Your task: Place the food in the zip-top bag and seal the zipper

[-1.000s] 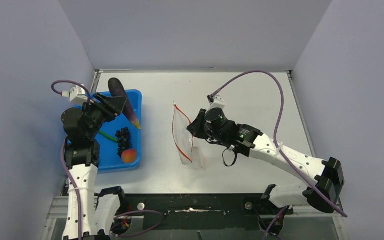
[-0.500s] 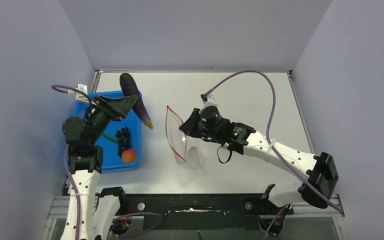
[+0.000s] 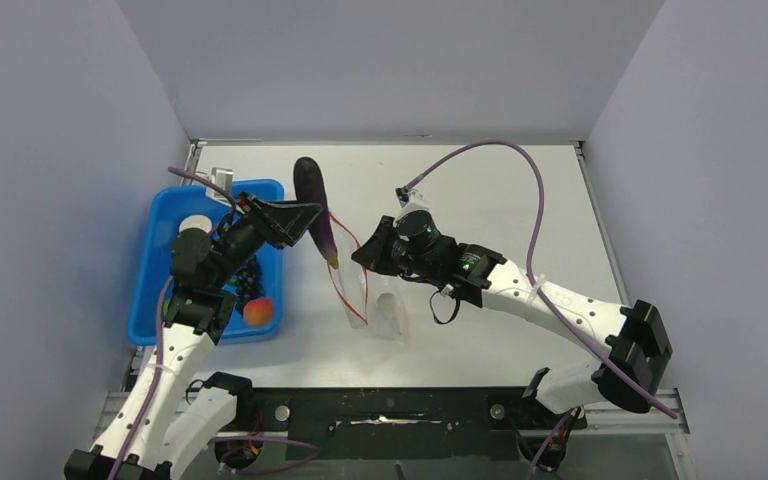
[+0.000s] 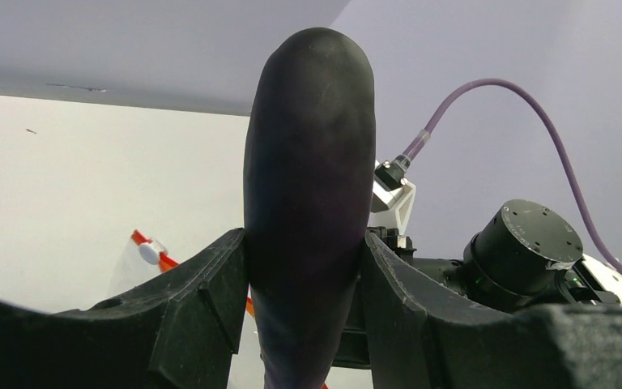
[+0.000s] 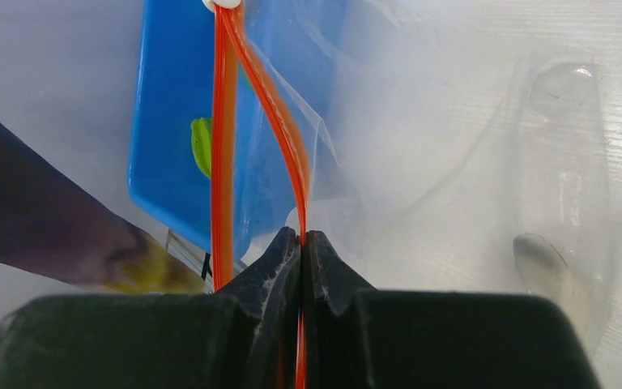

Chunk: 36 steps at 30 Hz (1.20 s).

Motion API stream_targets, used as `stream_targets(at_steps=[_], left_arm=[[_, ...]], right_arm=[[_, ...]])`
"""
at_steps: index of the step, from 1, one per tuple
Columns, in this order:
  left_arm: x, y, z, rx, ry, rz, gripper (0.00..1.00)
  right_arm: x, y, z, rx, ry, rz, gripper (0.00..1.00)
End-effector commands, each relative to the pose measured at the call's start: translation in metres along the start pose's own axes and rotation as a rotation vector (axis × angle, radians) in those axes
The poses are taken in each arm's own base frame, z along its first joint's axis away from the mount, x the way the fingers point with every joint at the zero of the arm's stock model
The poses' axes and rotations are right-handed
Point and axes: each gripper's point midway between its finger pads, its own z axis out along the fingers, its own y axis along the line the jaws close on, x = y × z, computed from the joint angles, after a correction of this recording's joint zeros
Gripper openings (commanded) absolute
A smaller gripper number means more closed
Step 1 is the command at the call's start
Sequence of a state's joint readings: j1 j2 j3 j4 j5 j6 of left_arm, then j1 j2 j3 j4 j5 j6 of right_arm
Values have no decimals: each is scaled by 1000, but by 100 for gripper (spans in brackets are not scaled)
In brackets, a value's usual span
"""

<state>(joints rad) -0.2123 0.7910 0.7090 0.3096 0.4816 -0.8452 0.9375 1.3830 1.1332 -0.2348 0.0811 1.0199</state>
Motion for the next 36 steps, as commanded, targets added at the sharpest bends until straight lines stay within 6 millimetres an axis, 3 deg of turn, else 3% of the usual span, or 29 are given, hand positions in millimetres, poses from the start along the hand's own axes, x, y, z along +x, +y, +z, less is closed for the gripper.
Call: stream_targets(at_steps=[1,9,23,36], left_arm=[[-8,-24,14,82,-66,100,24],[21,-18,26,62,-20,140,23],[51,10,19,-8,31,144,22],[70,19,11,-13,67,108,35]], right_arm=[[-21,36,-8,-113,-54,19,0],[-26,43,-11,-140,-66,27,0],[-39,43,-24,-143,-132,42,0],[-47,38,-27,-130,-166,46,0]])
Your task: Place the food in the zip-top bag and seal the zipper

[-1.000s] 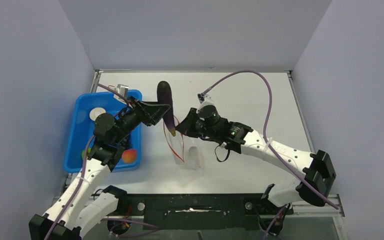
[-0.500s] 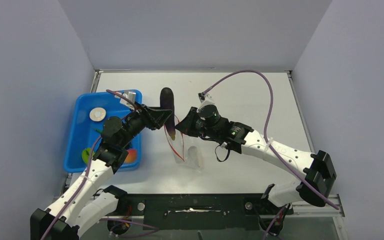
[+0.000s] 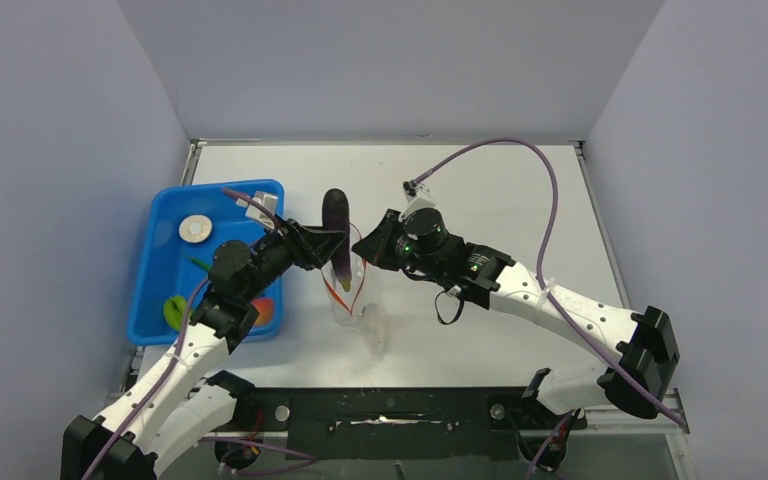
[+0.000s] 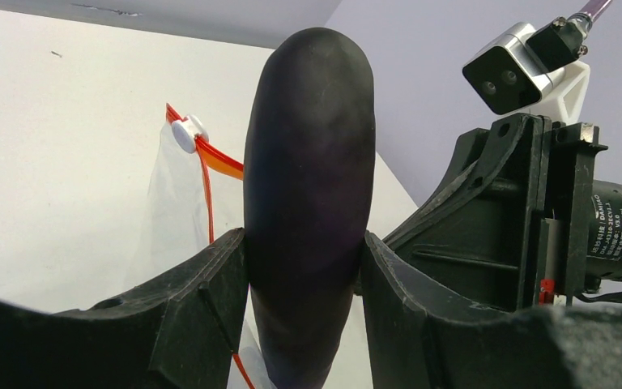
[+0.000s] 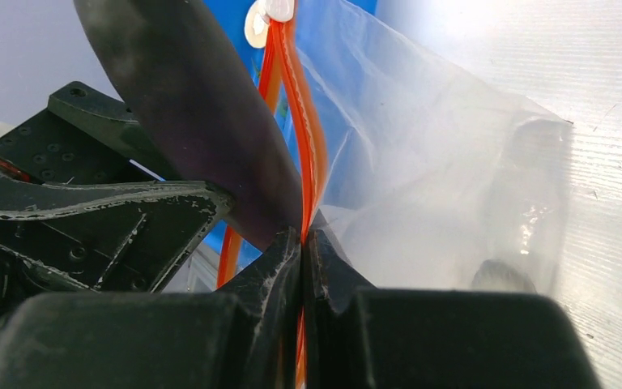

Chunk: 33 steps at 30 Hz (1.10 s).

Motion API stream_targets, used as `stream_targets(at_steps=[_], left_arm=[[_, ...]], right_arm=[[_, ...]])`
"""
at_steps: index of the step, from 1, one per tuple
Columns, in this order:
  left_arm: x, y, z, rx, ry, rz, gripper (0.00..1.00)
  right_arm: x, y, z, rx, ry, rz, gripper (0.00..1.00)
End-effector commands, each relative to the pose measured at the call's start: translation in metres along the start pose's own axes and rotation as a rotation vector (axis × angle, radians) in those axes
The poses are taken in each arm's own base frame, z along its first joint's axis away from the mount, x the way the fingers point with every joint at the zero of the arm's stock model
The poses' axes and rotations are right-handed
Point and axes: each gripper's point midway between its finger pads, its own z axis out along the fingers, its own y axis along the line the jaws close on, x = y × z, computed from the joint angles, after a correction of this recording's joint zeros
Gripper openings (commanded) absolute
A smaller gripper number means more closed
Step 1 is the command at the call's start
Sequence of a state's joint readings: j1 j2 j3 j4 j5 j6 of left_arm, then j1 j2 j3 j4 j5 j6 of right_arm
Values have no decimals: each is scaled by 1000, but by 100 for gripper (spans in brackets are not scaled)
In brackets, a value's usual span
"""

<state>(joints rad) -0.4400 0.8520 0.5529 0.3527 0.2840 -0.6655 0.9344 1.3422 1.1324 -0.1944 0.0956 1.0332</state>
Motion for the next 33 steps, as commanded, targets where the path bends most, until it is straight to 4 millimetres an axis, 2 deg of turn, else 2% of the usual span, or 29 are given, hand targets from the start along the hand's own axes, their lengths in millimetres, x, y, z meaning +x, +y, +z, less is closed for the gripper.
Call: stream_targets(at_steps=[1,8,16,26,33], left_arm=[[-16,-18,-3,63,-61,23,37],[-21,-25,-10,71,-71,19,51],[-20,-22,-14,37,-46,17,58],[-19,-1,-25,-121,-18,20,59],[-19,7,-33,-184,-14,16,59]], right_arm=[[-30,23,-13,-73,-106,23,0],[-31,20,-13,-66,-110,14,0],[-35,20,-16,-60,-121,14,0],[-37,16,-20,-44,-134,10,0],[-39,13,-23,-33,-146,-9,0]])
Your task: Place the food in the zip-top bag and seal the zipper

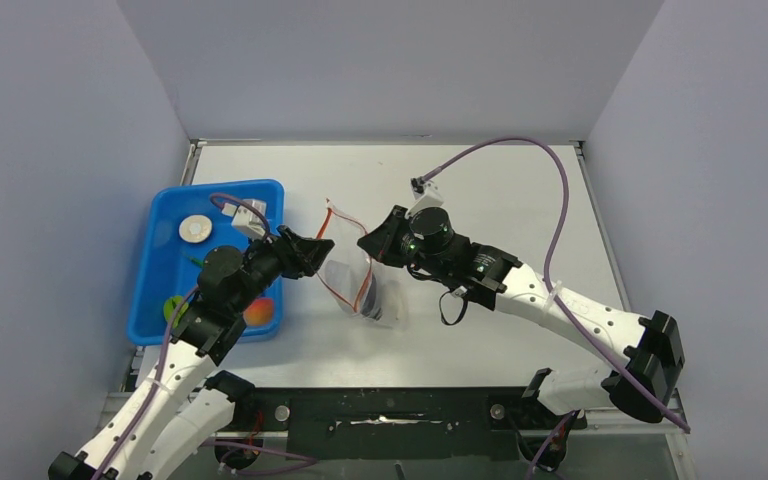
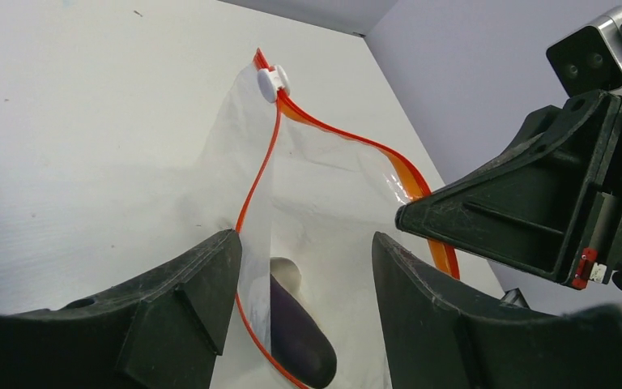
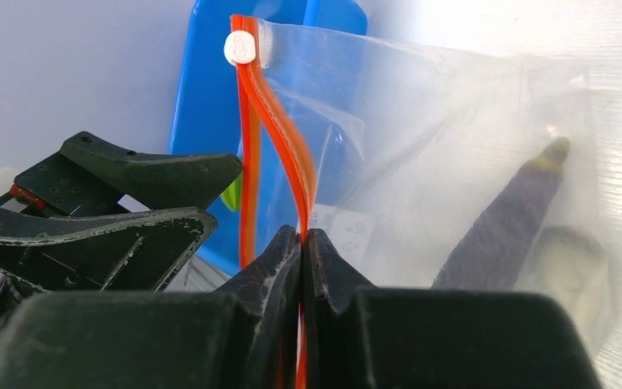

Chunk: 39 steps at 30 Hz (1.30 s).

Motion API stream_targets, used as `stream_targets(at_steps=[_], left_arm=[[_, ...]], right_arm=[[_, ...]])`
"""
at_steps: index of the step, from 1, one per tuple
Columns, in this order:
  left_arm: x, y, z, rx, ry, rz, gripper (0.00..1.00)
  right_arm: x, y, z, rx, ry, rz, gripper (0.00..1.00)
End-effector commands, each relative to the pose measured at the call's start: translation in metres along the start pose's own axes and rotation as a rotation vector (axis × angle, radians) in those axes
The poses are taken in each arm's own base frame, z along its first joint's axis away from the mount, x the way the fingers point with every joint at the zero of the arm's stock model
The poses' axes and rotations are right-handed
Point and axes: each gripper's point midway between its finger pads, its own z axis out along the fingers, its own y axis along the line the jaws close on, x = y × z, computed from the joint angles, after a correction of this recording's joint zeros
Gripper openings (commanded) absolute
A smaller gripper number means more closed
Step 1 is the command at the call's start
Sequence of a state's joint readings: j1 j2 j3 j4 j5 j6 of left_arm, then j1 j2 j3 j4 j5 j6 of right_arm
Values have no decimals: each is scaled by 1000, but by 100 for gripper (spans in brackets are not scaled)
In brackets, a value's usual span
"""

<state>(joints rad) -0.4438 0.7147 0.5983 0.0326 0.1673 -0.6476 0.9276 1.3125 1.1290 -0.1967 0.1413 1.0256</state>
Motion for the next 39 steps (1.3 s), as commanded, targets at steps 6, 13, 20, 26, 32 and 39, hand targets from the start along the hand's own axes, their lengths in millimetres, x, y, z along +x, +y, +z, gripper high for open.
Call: stream_targets(at_steps=[6,13,20,26,32,39], left_arm=[[-9,0,-2,-37,-10,3,59],[2,3,5,-34,33,-13,56],[0,-3,6,-10,36,-26,5],[-12,-35,7,126,12,-86,0],[-2,-22,13,77,50,-80,22],[-18,-4,10,-73,30,-16,56]], right_arm=[[-26,10,-17,-37,-93,-10,0],[-24,7,-17,-29,-94,-14,0],[-27,-1,-19,-4,-108,-34,0],[-22,-23,-16,68,-104,-78,0],[-23,-24,-21,68,-105,-92,0],[-31,-24,-34,68,-131,-142,0]])
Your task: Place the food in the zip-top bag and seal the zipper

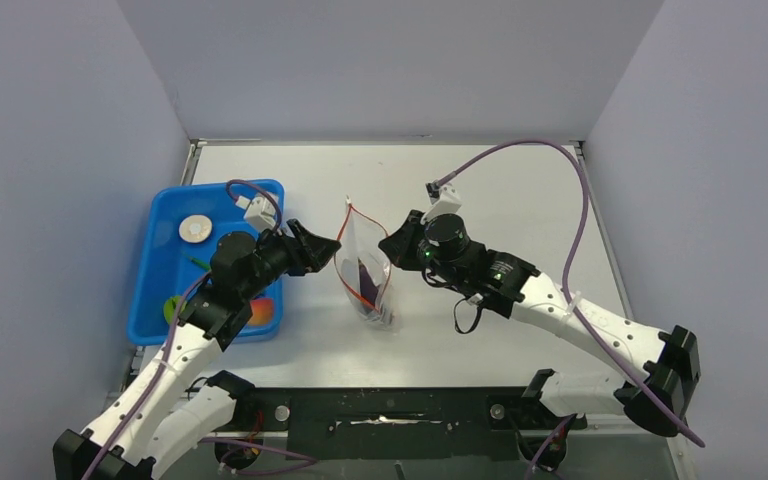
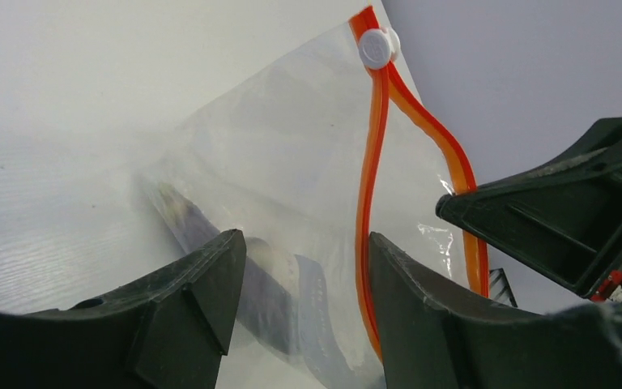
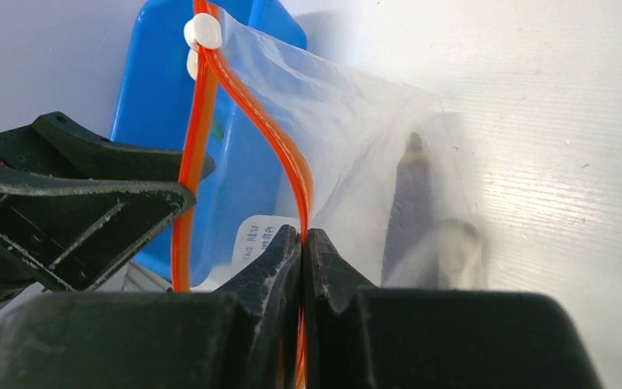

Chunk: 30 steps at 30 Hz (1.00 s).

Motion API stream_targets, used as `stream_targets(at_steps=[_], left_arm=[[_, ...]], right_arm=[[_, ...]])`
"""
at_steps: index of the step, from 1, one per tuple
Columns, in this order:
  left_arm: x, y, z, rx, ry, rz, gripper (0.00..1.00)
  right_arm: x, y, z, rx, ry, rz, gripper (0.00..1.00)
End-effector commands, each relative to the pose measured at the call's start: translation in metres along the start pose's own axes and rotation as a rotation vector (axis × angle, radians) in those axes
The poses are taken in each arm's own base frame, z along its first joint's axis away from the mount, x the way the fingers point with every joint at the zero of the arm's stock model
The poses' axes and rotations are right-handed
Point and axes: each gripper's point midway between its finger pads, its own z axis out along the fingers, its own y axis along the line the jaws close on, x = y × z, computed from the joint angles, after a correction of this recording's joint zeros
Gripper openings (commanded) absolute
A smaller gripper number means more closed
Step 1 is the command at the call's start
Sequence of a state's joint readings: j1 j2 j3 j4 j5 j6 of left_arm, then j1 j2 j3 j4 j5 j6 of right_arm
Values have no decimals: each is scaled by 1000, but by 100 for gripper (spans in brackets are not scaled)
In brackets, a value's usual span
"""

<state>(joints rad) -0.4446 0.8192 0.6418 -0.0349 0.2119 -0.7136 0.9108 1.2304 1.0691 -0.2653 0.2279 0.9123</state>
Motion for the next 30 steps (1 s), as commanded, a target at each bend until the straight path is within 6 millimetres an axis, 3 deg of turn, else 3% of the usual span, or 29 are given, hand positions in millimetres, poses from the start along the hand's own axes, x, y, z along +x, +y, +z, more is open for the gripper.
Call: stream_targets(at_steps=[1,6,11,17,30], left_arm=[[-42,-12,-10,-51,-107,83,58],[-61,12,-22,-232,-168,102,60],[-75,57,-48,-525,-229,105,60],[-81,100,-73,-749,-248,150,60],[-70,183,-77,-856,-99,-19,60]], right_arm=[[-25,7,-17,-30,-86,-25,0],[-20,4,-17,-34,-78,-32,0],[-24,3,-21,-36,-91,-45,0],[-30,-2,-30,-23,-122,-55,0],[-39,-9,-40,-9,-153,-56,0]])
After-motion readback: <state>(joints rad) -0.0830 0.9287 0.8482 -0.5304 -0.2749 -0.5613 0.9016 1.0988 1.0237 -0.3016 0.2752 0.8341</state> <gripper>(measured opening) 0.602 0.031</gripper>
